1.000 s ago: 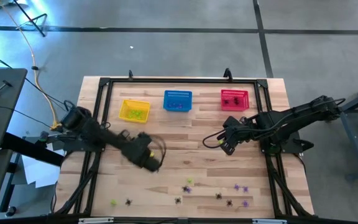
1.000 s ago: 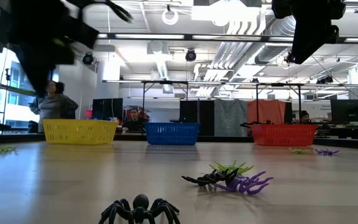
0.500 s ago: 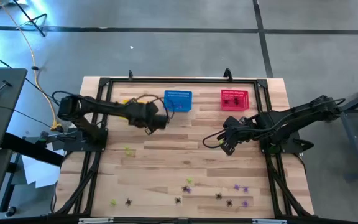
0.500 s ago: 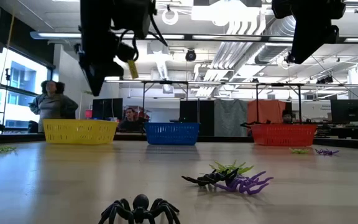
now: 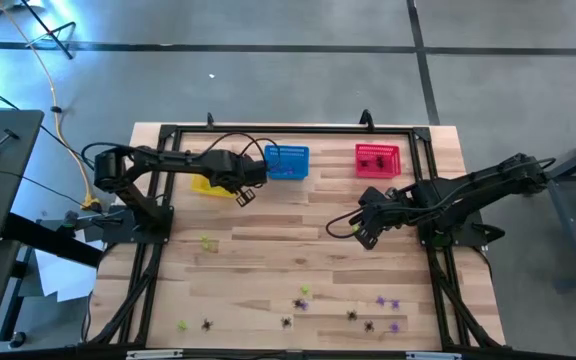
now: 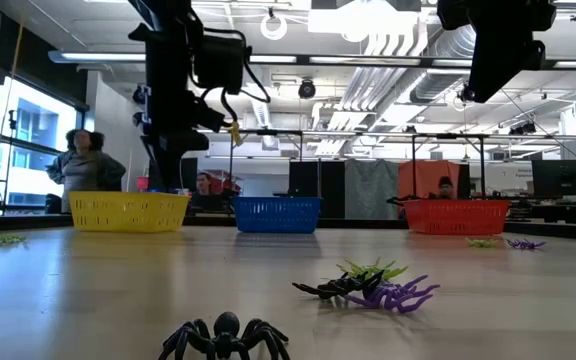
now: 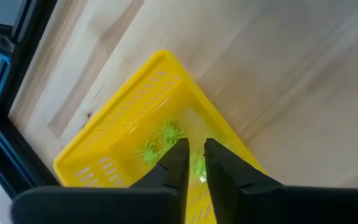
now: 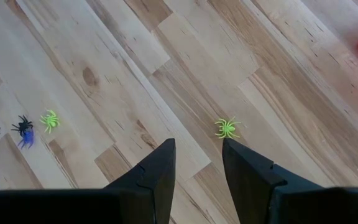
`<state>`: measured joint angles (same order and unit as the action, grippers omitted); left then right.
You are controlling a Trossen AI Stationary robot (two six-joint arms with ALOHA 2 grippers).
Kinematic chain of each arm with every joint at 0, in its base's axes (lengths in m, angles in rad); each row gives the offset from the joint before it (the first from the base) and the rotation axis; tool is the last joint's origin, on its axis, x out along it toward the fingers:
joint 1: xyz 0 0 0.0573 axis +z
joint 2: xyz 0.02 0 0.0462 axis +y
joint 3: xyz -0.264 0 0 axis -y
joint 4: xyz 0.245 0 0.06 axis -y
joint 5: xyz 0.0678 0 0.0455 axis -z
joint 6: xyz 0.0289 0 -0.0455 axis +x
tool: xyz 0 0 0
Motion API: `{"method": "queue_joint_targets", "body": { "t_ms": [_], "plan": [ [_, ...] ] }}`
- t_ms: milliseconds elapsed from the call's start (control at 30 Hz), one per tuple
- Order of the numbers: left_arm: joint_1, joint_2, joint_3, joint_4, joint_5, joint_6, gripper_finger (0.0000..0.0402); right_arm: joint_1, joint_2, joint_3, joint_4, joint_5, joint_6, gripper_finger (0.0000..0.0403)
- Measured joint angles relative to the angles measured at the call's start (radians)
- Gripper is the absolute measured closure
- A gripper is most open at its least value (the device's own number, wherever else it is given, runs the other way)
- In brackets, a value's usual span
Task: Sort Halloween decoration
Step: Put the green spider toy into the yellow bin, then put the black spider toy into the red bin
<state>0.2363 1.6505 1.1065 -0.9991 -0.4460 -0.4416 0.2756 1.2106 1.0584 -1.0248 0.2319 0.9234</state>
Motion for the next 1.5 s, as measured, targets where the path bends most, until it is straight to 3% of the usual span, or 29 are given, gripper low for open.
{"method": "queue_joint_targets", "body": {
  "t_ms": [167, 433, 700, 1000, 1233, 1500],
  "plan": [
    [-0.001, 0.0, 0.0, 0.0, -0.008, 0.001, 0.0323, 0.0, 0.0, 0.0, 0.0, 0.0, 0.0, 0.0273],
    [-0.059, -0.046, 0.037, 0.004, 0.062, -0.026, 0.0317, 0.0, 0.0, 0.0, 0.0, 0.0, 0.0, 0.0273],
    [-0.333, -0.067, 0.065, 0.258, 0.066, -0.112, 0.0317, 0.0, 0.0, 0.0, 0.0, 0.0, 0.0, 0.0273],
    [-0.595, 0.164, 0.085, 0.583, 0.015, -0.077, 0.0317, 0.0, 0.0, 0.0, 0.003, 0.0, 0.0, 0.0273],
    [-0.7, 0.371, 0.281, 0.482, 0.008, -0.078, 0.0306, 0.0, 0.0, 0.0, 0.005, 0.0, 0.0, 0.0273],
    [-0.816, 0.495, 0.506, 0.266, 0.016, -0.183, 0.0292, 0.0, 0.0, 0.0, 0.011, 0.0, 0.0, 0.0273]
  ]
}}
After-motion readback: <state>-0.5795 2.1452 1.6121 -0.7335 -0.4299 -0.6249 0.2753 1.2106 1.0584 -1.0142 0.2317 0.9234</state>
